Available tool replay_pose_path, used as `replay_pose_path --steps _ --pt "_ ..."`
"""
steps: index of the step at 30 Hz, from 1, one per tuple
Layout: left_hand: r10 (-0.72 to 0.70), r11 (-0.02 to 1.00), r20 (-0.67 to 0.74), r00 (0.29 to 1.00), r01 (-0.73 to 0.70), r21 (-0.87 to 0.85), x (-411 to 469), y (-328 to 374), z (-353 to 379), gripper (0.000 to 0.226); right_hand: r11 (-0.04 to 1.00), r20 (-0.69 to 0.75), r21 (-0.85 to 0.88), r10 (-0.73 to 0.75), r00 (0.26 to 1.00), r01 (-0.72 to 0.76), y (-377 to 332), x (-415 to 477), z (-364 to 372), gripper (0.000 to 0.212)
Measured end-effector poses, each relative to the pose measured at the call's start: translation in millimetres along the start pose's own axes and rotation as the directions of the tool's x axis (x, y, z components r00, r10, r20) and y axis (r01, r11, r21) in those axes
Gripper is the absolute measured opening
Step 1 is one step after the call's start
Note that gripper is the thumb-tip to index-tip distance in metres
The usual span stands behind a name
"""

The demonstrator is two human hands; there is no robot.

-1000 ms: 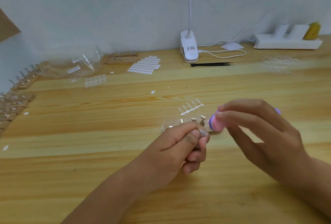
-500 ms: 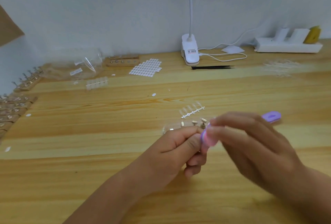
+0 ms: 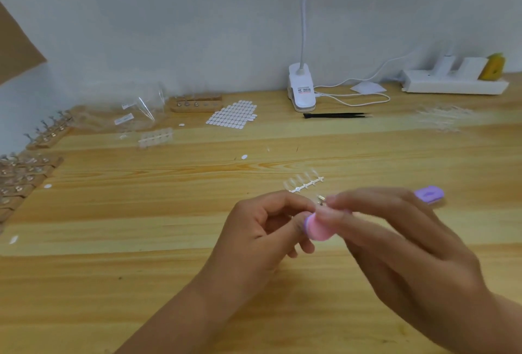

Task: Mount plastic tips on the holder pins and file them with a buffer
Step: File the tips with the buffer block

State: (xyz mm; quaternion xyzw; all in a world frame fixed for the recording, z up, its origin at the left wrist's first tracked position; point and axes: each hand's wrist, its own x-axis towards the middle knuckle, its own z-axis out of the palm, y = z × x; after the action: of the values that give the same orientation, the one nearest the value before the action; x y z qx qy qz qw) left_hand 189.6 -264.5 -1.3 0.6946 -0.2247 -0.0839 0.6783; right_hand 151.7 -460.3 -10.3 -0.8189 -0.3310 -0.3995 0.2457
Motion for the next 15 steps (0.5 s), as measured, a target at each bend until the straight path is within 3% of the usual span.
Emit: replay_pose_path --steps 3,6,9,11,15 --pt "-0.001 1.0 -0.012 1.0 0.002 0.031 -1 -1 0 0.011 0.996 0.088 -0.086 0.024 0.996 -0.017 13 -1 -2 0.039" --pt "0.002 0.998 -0.051 0.999 0.001 0.059 -2 -3 1 0.005 0.989 0.038 -0.083 0.126 0.991 -0.123 20 1 -5 0.034" --pt "0.073 0.989 -0.053 0.996 -0.066 0.129 -3 1 3 0.003 0.999 0.076 -0.01 0.04 0.996 -0.039 9 -3 1 0.04" --pt "0.104 0.983 -0.07 0.992 -0.091 0.162 -3 1 3 0.005 0.998 0.13 -0.051 -0.022 0.991 0.029 10 -4 3 0.045" --pt "0.085 0.981 -0.13 0.988 -0.06 0.183 -3 -2 3 0.016 0.99 0.1 -0.104 0.106 0.989 -0.095 24 -2 0 0.039"
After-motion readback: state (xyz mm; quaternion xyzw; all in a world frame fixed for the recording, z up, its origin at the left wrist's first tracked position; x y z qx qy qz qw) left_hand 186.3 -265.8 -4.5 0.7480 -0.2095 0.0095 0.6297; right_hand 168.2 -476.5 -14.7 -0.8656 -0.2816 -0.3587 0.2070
